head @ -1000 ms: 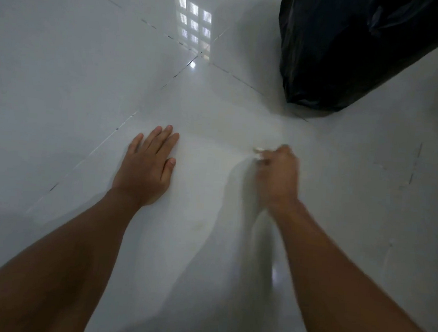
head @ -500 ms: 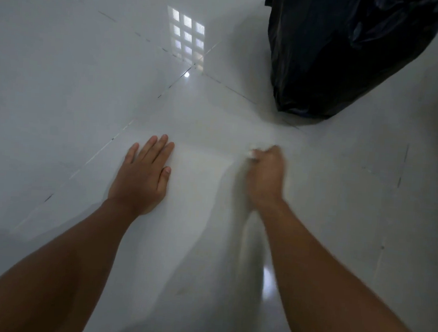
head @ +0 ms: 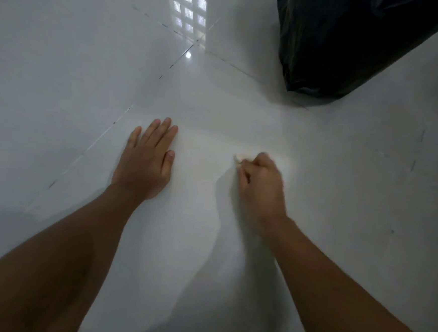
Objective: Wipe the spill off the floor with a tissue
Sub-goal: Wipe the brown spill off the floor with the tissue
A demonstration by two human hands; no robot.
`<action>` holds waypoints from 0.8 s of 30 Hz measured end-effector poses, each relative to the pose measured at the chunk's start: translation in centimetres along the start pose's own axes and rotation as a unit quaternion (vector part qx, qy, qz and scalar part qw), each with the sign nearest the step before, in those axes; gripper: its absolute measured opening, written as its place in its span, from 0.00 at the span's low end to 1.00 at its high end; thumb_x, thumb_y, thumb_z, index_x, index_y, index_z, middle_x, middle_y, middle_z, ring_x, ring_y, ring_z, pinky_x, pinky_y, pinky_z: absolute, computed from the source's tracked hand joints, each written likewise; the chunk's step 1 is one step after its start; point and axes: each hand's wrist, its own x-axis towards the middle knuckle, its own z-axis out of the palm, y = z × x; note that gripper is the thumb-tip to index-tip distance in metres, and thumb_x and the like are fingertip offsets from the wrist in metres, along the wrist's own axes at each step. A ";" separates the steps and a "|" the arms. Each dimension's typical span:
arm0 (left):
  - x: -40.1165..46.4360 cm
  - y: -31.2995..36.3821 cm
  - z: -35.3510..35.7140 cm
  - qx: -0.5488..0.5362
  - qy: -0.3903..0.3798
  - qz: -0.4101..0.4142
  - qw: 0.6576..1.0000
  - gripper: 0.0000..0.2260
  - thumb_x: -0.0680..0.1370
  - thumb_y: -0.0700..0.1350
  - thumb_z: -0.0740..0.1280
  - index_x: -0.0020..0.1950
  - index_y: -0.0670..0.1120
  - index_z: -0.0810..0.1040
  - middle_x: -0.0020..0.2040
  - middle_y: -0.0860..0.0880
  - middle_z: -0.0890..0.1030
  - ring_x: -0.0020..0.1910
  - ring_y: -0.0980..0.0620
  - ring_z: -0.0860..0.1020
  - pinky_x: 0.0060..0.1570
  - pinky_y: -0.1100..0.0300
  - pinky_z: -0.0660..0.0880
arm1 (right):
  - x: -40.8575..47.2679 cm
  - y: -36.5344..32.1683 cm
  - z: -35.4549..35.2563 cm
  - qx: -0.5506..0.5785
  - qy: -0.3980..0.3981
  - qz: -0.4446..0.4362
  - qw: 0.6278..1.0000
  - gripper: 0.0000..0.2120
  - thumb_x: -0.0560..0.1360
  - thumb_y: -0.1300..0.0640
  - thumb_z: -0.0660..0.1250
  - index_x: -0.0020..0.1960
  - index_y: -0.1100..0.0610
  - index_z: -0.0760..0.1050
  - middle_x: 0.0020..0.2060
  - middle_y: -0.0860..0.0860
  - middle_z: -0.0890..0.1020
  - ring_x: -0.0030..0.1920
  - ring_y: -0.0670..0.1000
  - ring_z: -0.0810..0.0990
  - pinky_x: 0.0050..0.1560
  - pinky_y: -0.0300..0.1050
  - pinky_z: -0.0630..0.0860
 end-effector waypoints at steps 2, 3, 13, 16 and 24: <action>-0.3 -0.1 -0.1 -0.005 0.000 0.002 1.000 0.25 0.79 0.48 0.53 0.76 0.43 0.66 0.78 0.44 0.66 0.77 0.45 0.63 0.75 0.42 0.57 | -7.5 -3.4 1.5 0.058 -0.182 -0.171 0.966 0.08 0.78 0.62 0.65 0.41 0.61 0.78 0.37 0.55 0.77 0.40 0.59 0.76 0.45 0.49 0.75; -0.4 -0.2 -0.2 -0.006 0.003 0.001 1.000 0.25 0.79 0.48 0.53 0.76 0.43 0.66 0.78 0.44 0.66 0.77 0.45 0.63 0.75 0.42 0.57 | -11.1 -4.2 1.2 0.100 -0.294 -0.243 0.919 0.08 0.79 0.60 0.61 0.47 0.61 0.78 0.40 0.55 0.78 0.42 0.57 0.76 0.46 0.50 0.75; -0.4 0.2 0.2 0.005 0.005 -0.006 1.000 0.26 0.79 0.48 0.52 0.76 0.43 0.65 0.78 0.44 0.65 0.77 0.43 0.63 0.75 0.42 0.56 | -4.9 2.1 -1.5 0.065 0.072 0.135 0.986 0.09 0.77 0.66 0.66 0.37 0.61 0.77 0.35 0.49 0.72 0.39 0.49 0.72 0.46 0.50 0.74; -0.7 0.4 -0.1 0.005 -0.003 -0.009 1.000 0.26 0.79 0.49 0.51 0.77 0.43 0.65 0.78 0.44 0.65 0.77 0.43 0.62 0.75 0.42 0.55 | -12.0 -3.3 -0.4 0.070 -0.189 -0.113 0.973 0.06 0.78 0.63 0.63 0.46 0.60 0.79 0.43 0.54 0.79 0.45 0.53 0.76 0.52 0.46 0.75; 0.1 0.4 -0.2 0.004 -0.003 -0.006 1.000 0.26 0.79 0.49 0.51 0.77 0.43 0.64 0.78 0.43 0.65 0.77 0.43 0.62 0.75 0.42 0.55 | -6.0 7.5 -6.0 -0.021 0.090 0.134 0.987 0.04 0.74 0.67 0.70 0.43 0.61 0.82 0.36 0.54 0.76 0.39 0.50 0.71 0.44 0.46 0.74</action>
